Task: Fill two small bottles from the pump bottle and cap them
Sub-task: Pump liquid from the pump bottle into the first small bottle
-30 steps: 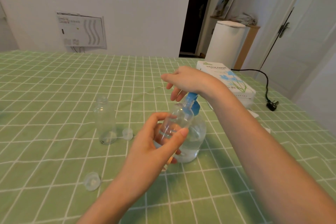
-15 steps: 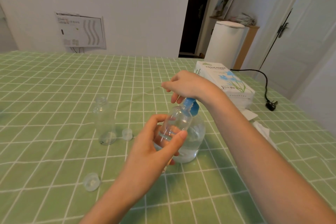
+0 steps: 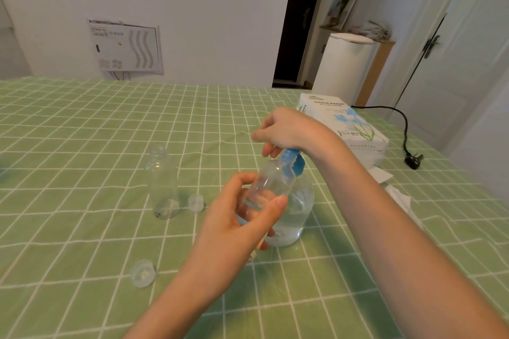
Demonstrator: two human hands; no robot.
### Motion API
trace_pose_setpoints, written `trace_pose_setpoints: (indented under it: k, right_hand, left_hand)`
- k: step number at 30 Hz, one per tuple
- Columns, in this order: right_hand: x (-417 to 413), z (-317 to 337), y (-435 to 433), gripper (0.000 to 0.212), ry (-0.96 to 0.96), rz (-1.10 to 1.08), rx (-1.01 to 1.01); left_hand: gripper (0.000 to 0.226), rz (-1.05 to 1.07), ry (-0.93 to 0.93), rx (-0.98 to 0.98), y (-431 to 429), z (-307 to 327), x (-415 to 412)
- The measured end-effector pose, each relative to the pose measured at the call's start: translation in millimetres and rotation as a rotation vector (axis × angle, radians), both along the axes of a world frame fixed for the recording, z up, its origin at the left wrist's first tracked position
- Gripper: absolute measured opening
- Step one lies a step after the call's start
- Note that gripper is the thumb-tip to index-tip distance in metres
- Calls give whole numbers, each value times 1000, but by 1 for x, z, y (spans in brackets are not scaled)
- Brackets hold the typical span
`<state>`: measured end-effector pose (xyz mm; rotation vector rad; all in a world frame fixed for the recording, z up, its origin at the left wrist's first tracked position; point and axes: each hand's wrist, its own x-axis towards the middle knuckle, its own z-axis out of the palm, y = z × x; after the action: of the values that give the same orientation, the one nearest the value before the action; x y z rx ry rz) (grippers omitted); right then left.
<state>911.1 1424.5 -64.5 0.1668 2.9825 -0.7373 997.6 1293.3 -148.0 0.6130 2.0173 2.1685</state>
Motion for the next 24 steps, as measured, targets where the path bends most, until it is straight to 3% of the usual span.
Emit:
trace_pose_setpoints:
  k: [8, 14, 24]
  right_hand:
    - [1, -1, 0, 21, 71, -12, -54]
    - [1, 7, 0, 23, 91, 9, -45]
    - [-2, -3, 2, 23, 14, 4, -51]
  left_hand:
    - [25, -11, 9, -1, -1, -3, -1]
    - [37, 2, 24, 7, 0, 1, -1]
    - [37, -3, 17, -4, -1, -3, -2]
